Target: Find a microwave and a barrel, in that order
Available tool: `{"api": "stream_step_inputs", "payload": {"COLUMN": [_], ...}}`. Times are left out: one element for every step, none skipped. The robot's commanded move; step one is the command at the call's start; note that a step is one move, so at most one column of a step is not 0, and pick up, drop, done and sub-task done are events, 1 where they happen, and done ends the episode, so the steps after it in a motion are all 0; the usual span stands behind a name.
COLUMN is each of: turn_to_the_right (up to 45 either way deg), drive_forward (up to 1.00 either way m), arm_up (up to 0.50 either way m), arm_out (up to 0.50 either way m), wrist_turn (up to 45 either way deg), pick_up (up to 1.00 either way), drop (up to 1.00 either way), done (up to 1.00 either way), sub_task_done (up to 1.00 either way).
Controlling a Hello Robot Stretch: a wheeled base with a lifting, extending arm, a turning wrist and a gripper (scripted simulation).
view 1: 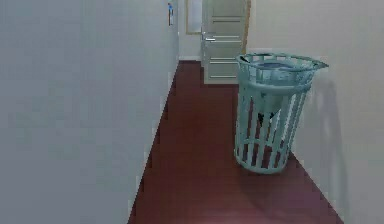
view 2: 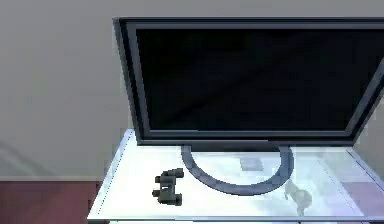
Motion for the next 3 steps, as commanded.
{"api": "stream_step_inputs", "payload": {"turn_to_the_right": [0.0, 0.0, 0.0], "drive_forward": [1.0, 1.0, 1.0], "arm_up": [0.0, 0.0, 0.0], "arm_out": [0.0, 0.0, 0.0], "wrist_turn": [0.0, 0.0, 0.0], "pick_up": [0.0, 0.0, 0.0], "drop": [0.0, 0.0, 0.0], "done": [0.0, 0.0, 0.0], "sub_task_done": [0.0, 0.0, 0.0]}}
